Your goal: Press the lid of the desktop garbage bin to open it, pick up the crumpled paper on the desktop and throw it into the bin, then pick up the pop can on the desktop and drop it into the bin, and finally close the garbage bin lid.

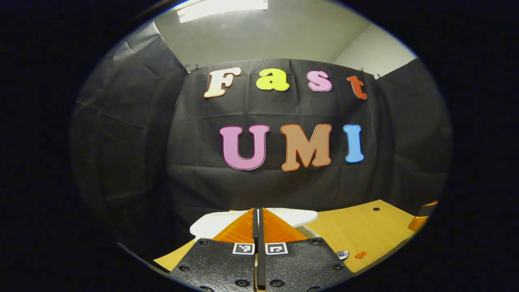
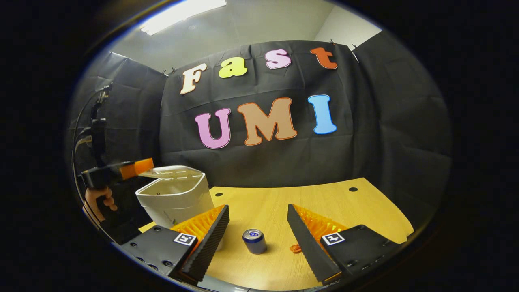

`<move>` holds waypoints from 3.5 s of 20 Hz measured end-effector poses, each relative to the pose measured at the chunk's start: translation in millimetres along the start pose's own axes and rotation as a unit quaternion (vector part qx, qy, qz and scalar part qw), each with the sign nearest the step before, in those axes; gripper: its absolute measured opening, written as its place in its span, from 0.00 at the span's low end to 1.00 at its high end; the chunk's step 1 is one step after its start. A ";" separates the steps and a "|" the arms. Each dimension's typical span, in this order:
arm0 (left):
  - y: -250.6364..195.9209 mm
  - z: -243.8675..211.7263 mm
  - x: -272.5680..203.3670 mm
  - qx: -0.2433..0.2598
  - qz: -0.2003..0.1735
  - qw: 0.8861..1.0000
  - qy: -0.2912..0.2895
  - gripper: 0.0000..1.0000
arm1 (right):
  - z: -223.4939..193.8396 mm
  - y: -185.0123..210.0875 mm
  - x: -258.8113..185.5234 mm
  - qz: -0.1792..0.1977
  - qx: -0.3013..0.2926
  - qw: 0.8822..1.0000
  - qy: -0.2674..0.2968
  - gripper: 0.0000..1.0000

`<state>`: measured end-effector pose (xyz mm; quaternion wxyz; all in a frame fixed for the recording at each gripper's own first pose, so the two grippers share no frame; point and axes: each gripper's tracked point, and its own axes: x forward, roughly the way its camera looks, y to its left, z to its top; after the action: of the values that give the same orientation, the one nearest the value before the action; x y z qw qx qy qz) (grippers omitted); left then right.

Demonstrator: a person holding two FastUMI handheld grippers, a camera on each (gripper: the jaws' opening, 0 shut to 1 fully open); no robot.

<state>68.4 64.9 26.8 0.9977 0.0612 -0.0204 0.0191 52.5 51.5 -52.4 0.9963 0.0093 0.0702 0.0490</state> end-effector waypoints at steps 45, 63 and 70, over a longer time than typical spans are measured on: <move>46.9 -36.3 -151.9 -0.019 0.250 0.968 0.028 0.93 | -229.0 -129.7 159.8 0.028 -0.032 0.932 0.359 0.30; 56.0 -37.6 -148.7 -0.035 0.221 0.974 0.021 0.93 | 48.0 54.7 159.8 0.185 -0.083 0.974 0.102 0.17; 68.4 -36.6 -161.9 -0.033 0.220 0.975 0.024 0.93 | 80.3 183.3 152.1 0.274 -0.112 0.954 0.051 0.17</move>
<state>-94.7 131.5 -8.2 0.9708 0.0216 -0.0105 0.2386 196.1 248.0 10.6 0.9342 -0.0856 0.1101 0.3284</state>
